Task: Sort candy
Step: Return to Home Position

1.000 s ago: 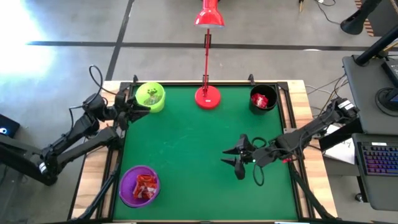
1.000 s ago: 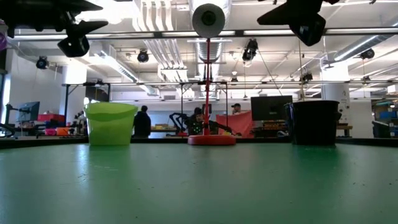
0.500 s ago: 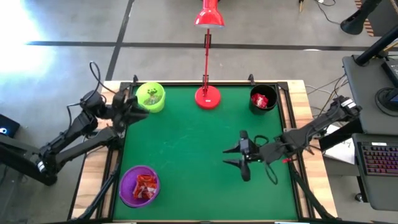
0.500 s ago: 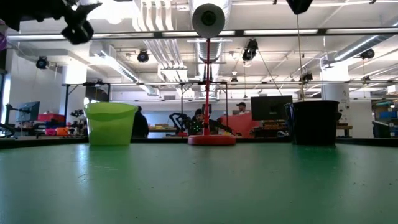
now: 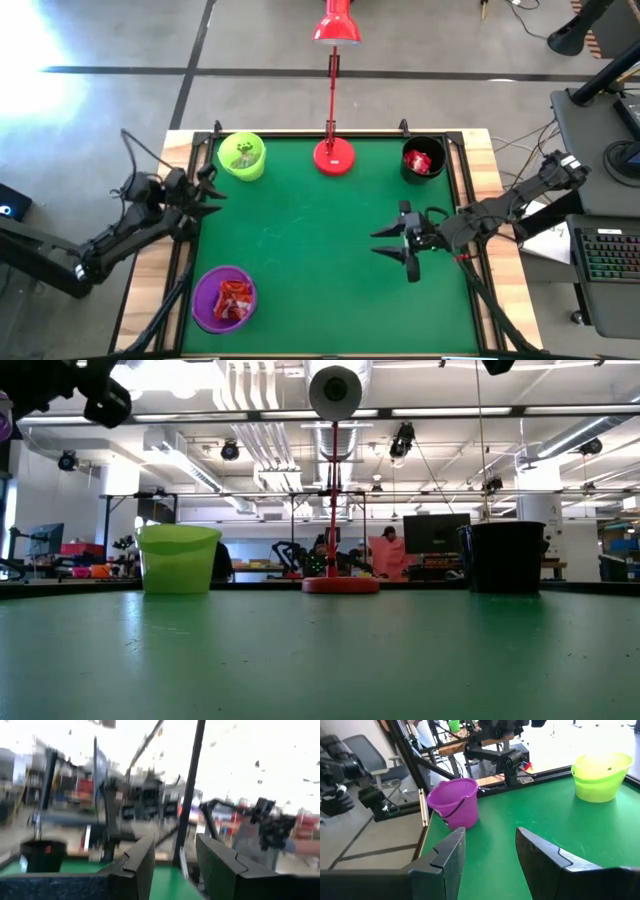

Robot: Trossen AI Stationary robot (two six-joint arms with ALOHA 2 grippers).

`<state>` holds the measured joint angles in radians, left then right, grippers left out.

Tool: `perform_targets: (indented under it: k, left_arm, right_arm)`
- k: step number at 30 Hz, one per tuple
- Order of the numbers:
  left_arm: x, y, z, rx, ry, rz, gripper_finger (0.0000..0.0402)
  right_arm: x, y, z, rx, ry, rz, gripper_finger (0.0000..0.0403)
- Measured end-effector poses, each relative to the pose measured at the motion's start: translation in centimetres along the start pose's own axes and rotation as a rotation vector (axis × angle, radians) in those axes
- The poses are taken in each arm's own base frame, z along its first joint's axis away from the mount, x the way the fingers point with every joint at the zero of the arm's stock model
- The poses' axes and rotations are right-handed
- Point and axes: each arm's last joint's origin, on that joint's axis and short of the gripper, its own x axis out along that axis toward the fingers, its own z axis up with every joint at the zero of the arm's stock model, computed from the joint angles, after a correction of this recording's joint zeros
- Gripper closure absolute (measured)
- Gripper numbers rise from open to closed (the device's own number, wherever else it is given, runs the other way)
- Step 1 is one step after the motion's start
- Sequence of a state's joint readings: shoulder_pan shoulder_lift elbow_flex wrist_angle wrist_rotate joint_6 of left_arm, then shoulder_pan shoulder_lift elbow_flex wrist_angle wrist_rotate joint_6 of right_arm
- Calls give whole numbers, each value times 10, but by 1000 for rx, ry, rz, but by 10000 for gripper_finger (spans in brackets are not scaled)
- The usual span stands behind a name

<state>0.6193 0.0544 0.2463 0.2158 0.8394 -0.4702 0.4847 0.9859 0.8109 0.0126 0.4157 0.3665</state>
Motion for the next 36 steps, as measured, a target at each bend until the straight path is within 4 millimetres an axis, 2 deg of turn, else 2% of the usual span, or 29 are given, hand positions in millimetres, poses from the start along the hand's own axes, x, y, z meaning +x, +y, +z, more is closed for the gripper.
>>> perform_targets:
  k: [3,7,12,22,27,31,36]
  left_arm:
    - [-4,0,-9,-4,-82,-31,275]
    - [-5,6,-27,-112,-73,-76,275]
    - [-6,12,-42,-104,-82,-79,275]
    - [-6,14,-46,-6,-63,-65,275]
    - [-6,17,-50,-101,-38,-41,275]
    - [-6,18,-46,29,-99,50,275]
    - [-7,26,-44,166,-181,298,275]
  right_arm:
    - [-1,0,0,1,-2,0,236]
    - [0,-1,-1,-1,2,-1,236]
    - [0,-2,-5,-5,10,-7,236]
    - [1,-5,-13,12,44,-21,236]
    - [1,-7,-19,2,66,-30,236]
    - [2,-9,-25,-1,85,-38,236]
    - [3,-13,-37,37,114,-52,236]
